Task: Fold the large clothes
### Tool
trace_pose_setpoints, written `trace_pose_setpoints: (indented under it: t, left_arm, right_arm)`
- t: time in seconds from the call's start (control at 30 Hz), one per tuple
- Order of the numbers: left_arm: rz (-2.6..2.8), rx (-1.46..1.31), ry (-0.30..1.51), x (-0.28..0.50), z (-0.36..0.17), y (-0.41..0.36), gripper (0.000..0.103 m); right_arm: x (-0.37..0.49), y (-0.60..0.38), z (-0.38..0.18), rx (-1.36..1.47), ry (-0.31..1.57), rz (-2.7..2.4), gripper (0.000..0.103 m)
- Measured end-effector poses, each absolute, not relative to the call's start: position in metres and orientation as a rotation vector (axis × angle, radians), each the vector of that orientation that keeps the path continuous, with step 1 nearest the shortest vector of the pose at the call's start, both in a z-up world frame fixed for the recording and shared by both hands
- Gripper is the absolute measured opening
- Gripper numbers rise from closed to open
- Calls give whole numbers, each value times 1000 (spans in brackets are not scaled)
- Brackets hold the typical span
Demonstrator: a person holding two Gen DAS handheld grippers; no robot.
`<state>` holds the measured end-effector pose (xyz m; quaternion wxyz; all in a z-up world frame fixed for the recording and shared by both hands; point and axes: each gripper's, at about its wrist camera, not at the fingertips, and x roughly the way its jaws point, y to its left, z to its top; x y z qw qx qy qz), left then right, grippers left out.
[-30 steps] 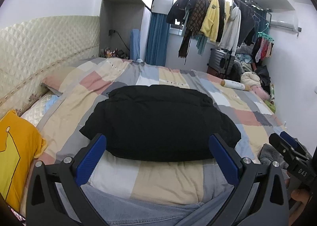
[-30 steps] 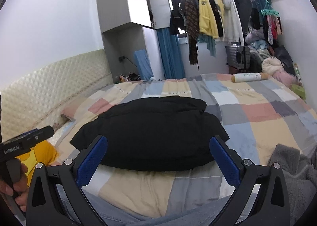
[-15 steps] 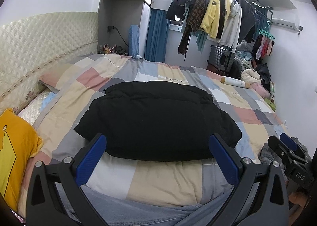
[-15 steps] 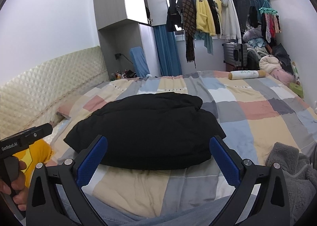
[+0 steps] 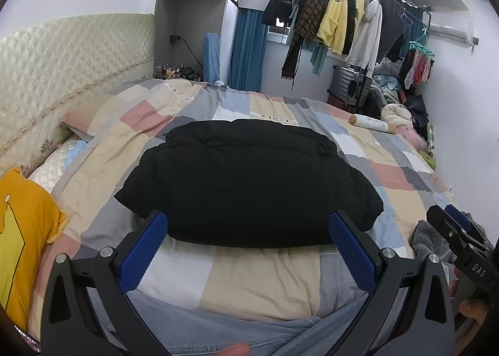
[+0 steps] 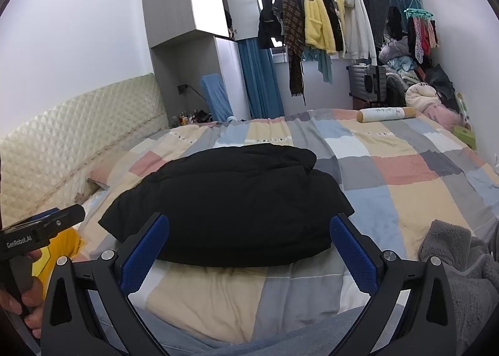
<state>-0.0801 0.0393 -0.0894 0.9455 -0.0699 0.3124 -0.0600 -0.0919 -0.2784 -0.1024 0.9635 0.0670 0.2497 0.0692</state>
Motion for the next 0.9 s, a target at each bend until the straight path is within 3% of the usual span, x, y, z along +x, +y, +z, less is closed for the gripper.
trace_pose_setpoints:
  t: [0.9]
  left_arm:
    - [-123, -148, 648, -86, -93, 40, 103]
  right_arm:
    - [-97, -271, -103, 129, 513, 154, 103]
